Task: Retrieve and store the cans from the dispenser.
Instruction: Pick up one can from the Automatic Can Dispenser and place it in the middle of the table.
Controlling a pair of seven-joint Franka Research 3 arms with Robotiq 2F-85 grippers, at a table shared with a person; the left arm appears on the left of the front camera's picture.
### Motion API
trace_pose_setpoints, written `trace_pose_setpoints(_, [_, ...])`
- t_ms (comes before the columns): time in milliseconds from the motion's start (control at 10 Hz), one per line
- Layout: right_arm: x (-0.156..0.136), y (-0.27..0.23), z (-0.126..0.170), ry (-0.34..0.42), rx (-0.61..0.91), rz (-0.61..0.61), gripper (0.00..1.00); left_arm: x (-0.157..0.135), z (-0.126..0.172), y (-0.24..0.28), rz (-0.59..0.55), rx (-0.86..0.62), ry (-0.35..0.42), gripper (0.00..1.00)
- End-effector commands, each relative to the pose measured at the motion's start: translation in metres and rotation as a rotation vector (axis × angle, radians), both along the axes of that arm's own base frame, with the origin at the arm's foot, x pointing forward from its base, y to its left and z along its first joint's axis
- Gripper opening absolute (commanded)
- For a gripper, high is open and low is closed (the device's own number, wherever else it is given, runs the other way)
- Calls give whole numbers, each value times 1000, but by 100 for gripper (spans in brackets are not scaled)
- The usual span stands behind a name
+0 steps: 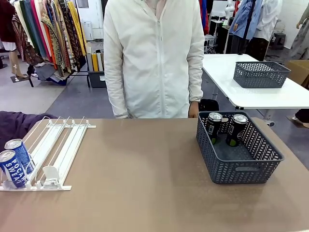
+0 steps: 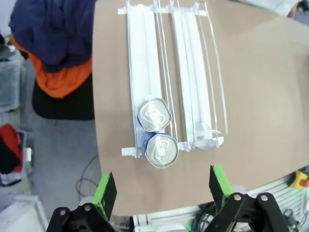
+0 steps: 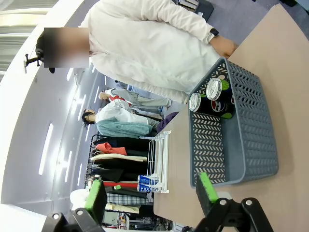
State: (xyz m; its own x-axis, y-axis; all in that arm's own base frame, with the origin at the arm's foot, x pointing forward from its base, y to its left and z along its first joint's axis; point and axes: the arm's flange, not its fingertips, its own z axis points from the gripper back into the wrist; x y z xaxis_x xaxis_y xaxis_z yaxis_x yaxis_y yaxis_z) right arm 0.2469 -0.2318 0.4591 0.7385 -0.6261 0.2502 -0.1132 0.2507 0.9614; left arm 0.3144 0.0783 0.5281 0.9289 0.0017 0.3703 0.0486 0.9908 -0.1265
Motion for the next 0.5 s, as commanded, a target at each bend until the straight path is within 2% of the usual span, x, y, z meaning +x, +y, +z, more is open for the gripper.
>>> trace_pose_setpoints(0, [3, 0, 4, -27, 14, -10, 100, 9, -32, -10, 56, 45, 95, 100])
trace_pose_setpoints(200, [3, 0, 4, -27, 14, -10, 100, 13, -48, -21, 47, 47, 122, 100])
trace_pose_setpoints(400, [3, 0, 4, -27, 14, -10, 100, 22, -68, -32, 21, 40, 212, 100])
